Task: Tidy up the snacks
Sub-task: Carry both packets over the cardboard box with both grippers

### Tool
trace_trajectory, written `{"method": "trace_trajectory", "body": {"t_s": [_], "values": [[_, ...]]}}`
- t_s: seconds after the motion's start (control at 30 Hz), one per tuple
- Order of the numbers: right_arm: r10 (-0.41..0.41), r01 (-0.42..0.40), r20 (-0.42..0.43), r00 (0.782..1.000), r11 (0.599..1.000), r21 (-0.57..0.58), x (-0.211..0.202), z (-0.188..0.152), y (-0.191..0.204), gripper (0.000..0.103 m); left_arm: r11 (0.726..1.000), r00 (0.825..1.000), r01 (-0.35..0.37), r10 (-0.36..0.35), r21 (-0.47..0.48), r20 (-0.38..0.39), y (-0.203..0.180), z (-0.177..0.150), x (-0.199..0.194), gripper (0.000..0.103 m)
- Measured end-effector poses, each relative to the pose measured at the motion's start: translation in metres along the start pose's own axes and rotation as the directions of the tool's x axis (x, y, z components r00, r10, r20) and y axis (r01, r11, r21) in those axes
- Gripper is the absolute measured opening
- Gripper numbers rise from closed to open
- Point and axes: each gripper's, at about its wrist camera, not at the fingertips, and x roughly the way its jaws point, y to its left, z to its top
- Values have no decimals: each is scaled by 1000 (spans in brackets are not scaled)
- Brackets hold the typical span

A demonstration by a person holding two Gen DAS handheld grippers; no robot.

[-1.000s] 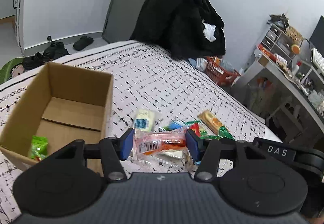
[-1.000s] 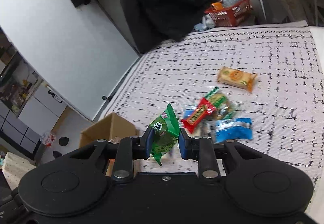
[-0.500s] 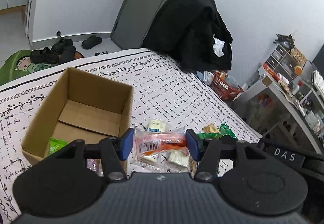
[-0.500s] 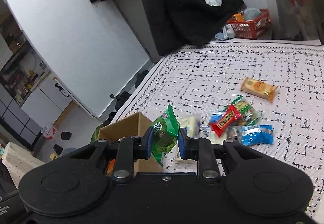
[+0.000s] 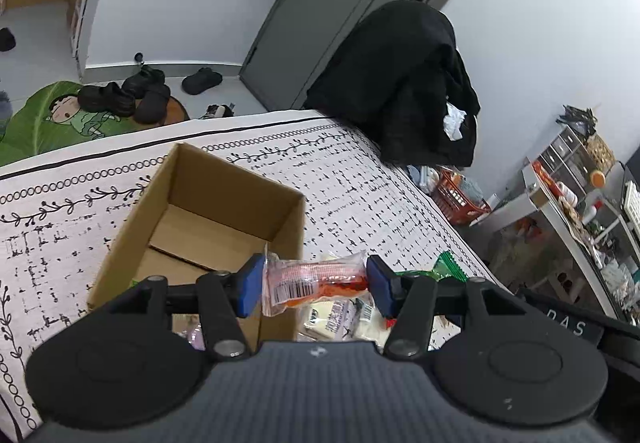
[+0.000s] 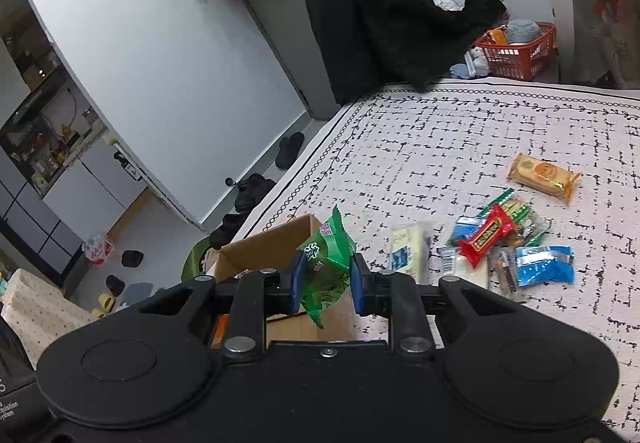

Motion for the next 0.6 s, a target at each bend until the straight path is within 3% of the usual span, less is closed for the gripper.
{"method": "trace_trajectory", "body": {"t_s": [0.6], "values": [[-11, 10, -45, 999, 999, -42, 31, -11, 38, 23, 993, 999, -41, 39, -113, -20, 44, 16, 3, 55]]}}
